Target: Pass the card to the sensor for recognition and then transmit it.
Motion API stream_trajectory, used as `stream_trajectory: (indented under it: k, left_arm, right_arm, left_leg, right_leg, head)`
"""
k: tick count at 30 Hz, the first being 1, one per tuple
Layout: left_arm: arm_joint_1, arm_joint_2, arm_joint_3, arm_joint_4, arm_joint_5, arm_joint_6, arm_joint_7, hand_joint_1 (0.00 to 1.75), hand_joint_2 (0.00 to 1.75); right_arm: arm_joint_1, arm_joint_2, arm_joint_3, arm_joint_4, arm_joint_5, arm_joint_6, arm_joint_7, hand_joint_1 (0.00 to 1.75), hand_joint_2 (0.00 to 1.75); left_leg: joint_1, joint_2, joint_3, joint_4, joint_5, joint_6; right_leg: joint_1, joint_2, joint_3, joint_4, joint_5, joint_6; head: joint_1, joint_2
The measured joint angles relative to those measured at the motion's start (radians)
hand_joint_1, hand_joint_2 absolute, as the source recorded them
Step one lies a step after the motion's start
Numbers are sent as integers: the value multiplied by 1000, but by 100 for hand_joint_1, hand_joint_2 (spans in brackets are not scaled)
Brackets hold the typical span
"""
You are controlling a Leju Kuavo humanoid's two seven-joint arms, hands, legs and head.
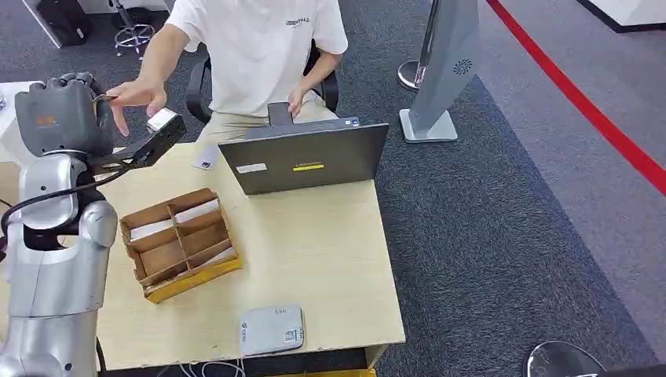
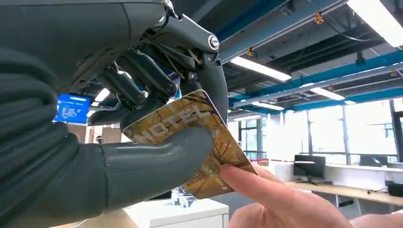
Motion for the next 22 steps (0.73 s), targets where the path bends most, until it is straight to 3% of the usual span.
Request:
stream_trajectory:
  k: [11,20,22]
  left_arm:
    - [6,15,1,8,0,4,-24,0,175]
    - [32,121,79,10,0,6,-17,0,175]
    - [36,141,86,10,0,2,8,0,175]
  right_arm:
    - [0,0,0,0,0,0,-6,0,175]
    - [12,0,0,0,0,-3,-3,0,175]
    - [12,0,0,0,-1,-3,-3,0,175]
  left_leg:
    - [0,0,0,0,0,0]
    - [1,0,0,0,0,0]
    - [1,0,-1,-1,0,0]
  right_leg:
    - [0,0,0,0,0,0]
    - [0,0,0,1,0,0]
    - [0,0,0,1,0,0]
  head:
    - [0,0]
    - [0,0]
    - [0,0]
